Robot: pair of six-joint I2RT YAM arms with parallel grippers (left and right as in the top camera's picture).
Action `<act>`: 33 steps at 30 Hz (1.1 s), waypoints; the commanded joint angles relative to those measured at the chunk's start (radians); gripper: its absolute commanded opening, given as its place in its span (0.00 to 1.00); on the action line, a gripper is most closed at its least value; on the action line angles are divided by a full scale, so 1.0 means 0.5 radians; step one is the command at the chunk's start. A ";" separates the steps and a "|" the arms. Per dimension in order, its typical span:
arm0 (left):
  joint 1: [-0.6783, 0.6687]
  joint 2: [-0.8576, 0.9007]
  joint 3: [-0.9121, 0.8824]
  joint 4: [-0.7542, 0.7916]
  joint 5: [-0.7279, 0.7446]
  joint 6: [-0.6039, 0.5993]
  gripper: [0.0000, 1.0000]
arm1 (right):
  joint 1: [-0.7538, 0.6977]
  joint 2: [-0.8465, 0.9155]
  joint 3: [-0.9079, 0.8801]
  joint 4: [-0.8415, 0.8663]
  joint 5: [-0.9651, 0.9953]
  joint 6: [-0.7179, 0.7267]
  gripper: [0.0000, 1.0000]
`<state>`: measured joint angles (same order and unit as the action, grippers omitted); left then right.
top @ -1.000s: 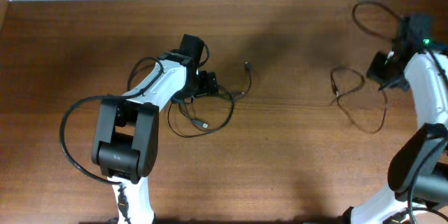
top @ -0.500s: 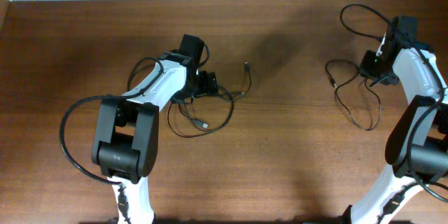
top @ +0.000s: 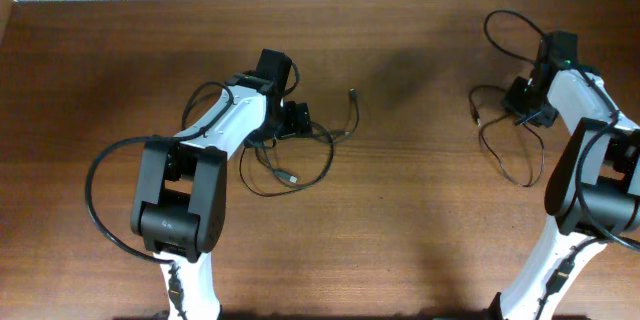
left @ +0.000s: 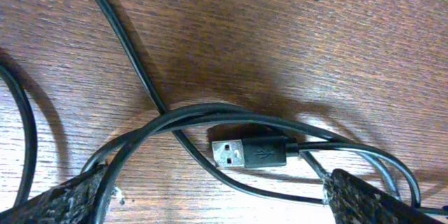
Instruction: Untangle cables
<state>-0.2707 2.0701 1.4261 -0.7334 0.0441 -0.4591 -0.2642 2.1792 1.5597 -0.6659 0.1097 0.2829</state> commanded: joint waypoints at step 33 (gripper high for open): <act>0.020 0.101 -0.074 -0.017 -0.014 0.010 0.99 | 0.107 0.069 0.952 -1.547 -0.774 -0.085 0.98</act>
<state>-0.2707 2.0701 1.4261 -0.7349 0.0429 -0.4591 -0.2150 2.2242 2.0399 -1.4399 -0.2680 0.2356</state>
